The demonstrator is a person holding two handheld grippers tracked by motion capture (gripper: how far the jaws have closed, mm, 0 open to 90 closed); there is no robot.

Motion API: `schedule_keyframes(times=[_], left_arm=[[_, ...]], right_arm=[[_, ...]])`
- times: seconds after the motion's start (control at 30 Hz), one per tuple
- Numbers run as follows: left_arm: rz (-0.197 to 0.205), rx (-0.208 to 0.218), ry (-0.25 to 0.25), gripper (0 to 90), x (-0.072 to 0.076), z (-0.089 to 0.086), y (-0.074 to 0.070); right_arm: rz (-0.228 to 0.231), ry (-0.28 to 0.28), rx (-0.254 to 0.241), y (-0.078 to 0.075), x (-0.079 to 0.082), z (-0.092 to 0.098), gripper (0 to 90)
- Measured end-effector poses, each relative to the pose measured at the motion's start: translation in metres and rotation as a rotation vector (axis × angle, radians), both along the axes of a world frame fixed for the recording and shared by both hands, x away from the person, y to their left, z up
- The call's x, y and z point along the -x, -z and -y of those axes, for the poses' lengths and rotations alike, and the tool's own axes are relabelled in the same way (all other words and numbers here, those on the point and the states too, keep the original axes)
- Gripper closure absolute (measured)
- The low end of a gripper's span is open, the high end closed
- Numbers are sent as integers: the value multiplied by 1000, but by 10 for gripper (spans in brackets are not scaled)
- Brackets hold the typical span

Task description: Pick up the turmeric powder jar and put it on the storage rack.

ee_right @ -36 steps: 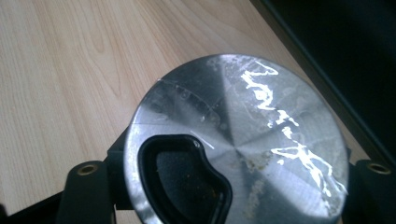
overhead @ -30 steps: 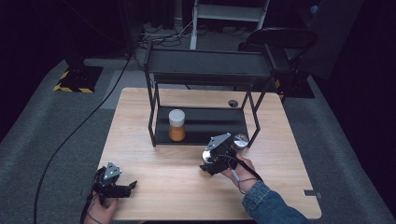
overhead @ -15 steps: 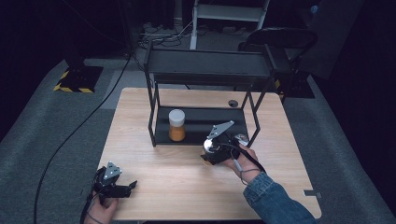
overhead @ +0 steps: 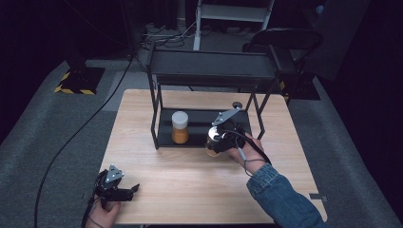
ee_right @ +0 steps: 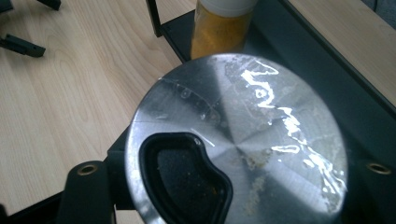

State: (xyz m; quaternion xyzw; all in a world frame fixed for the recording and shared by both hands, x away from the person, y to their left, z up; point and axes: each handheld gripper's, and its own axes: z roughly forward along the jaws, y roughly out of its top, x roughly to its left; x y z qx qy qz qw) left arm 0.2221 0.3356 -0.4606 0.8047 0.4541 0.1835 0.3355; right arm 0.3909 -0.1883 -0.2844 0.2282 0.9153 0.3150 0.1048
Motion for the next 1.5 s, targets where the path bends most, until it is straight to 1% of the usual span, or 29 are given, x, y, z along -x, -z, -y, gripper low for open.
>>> schedule_keyframes(times=[0.3, 0.37, 0.5, 0.63, 0.77, 0.93, 1.07, 1.17, 1.3, 1.37, 1.5], left_arm=[[0, 0, 0, 77, 0, 0, 0], [0, 0, 1, 77, 0, 0, 0], [-1, 0, 1, 76, 0, 0, 0], [0, 0, 0, 76, 0, 0, 0], [-1, 0, 0, 75, 0, 0, 0], [-1, 0, 0, 75, 0, 0, 0], [-1, 0, 0, 75, 0, 0, 0], [-1, -1, 1, 75, 0, 0, 0], [-1, 0, 0, 75, 0, 0, 0], [-1, -1, 0, 75, 0, 0, 0], [-1, 0, 1, 75, 0, 0, 0]], right_arm=[[22, 4, -6, -13, -11, -7, 311], [23, 8, -18, -15, -15, -7, 311], [17, 29, -33, -17, -23, -8, 311], [12, 48, -27, -17, -31, -13, 311], [3, 66, -29, -13, -41, -17, 311], [-4, 92, -14, -7, -53, -25, 311], [-22, 130, -12, -1, -62, -30, 311], [-23, 160, -6, 4, -65, -35, 311], [-37, 197, -9, 12, -68, -40, 311], [-44, 207, -11, 16, -70, -42, 311], [-49, 214, 11, 22, -73, -49, 311]])
